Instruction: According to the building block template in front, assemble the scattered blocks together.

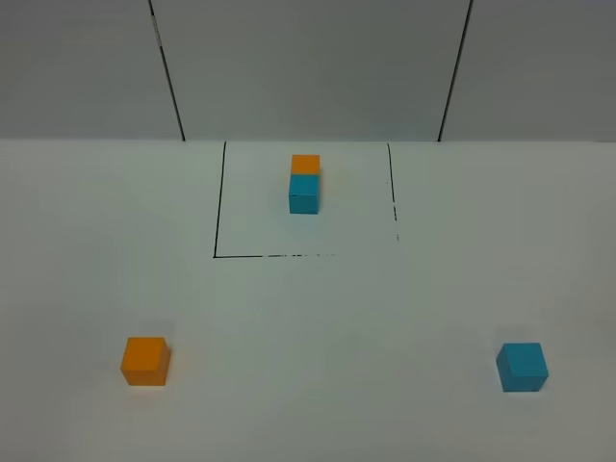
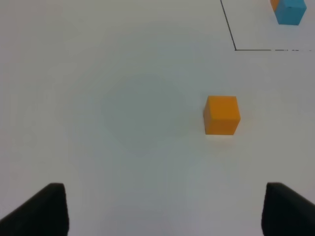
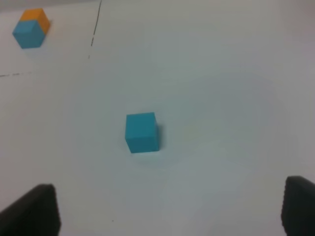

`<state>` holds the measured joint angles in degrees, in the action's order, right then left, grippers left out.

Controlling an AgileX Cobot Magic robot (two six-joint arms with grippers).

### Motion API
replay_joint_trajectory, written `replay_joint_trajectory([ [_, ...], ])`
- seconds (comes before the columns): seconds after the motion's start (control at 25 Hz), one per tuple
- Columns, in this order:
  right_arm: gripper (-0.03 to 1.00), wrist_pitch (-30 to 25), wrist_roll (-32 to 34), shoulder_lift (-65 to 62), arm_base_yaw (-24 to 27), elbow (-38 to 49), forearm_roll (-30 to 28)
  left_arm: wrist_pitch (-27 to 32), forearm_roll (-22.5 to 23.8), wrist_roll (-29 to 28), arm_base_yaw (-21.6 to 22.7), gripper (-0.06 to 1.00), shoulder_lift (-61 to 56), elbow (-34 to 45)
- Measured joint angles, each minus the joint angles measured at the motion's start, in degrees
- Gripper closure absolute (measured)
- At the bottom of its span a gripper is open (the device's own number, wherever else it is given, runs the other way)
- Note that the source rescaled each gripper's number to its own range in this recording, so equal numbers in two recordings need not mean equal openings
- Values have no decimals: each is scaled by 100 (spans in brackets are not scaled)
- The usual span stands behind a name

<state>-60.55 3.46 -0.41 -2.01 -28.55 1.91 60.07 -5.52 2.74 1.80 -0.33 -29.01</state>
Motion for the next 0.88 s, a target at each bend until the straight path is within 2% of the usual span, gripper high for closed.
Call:
replay_joint_trajectory([
  [0.72,17,0,0,0,0,0,0,-33,0,0,0,27,12,0],
  [0.88,17,0,0,0,0,0,0,-229,-26,0,0,27,438,-191],
])
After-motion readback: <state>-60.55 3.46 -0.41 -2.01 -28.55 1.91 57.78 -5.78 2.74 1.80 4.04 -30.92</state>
